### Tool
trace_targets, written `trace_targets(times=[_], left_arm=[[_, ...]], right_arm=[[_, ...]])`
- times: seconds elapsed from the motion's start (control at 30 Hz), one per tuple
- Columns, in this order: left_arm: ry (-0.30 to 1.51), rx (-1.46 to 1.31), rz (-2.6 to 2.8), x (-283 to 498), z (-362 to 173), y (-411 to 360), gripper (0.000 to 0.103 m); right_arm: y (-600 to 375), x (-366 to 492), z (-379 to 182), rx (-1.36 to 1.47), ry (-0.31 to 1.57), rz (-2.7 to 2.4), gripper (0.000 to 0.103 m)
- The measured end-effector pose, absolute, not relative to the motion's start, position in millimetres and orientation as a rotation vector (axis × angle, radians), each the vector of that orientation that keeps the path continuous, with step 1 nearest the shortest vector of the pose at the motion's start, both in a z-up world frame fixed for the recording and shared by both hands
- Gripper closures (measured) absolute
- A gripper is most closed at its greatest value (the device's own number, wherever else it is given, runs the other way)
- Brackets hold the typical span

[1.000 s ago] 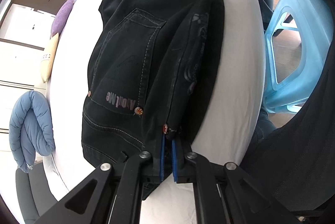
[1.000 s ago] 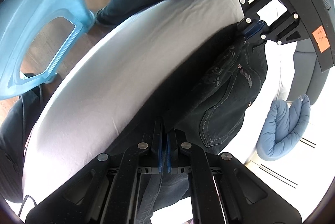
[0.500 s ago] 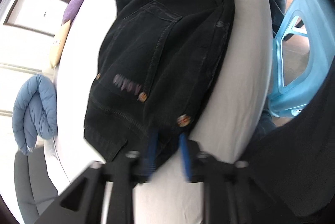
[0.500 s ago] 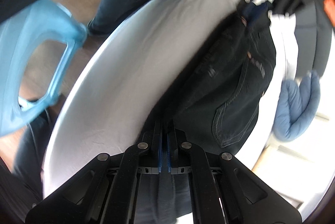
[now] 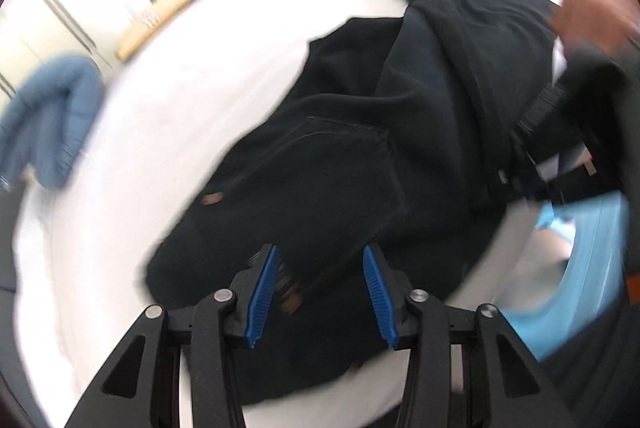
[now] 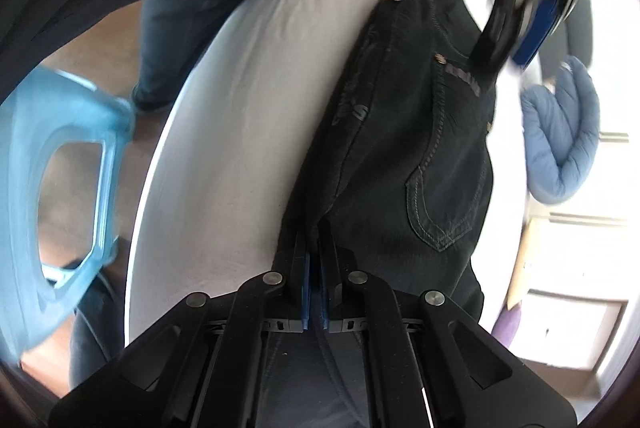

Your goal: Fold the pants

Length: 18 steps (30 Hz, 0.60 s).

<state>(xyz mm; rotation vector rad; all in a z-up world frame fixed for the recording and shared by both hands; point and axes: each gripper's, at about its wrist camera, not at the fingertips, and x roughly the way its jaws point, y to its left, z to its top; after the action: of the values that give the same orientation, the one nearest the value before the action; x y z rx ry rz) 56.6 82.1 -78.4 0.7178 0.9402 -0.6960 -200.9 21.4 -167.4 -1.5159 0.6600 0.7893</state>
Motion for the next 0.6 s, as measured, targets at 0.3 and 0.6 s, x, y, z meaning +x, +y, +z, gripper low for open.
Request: trace_targets(times=[0.3,0.6], left_arm=[[1.089,0.594,-0.643,82.7,-122.4,67.8,0.054],[1.034,0.575,-0.596,82.3,-81.8,38.0,0.054]], right_arm=[[-11.1,-209.9,-140.6,-1.147,0.745,0.632,0.087],[-186.3,-159.2,-49.3,-0.120,0.889,0.390,0.018]])
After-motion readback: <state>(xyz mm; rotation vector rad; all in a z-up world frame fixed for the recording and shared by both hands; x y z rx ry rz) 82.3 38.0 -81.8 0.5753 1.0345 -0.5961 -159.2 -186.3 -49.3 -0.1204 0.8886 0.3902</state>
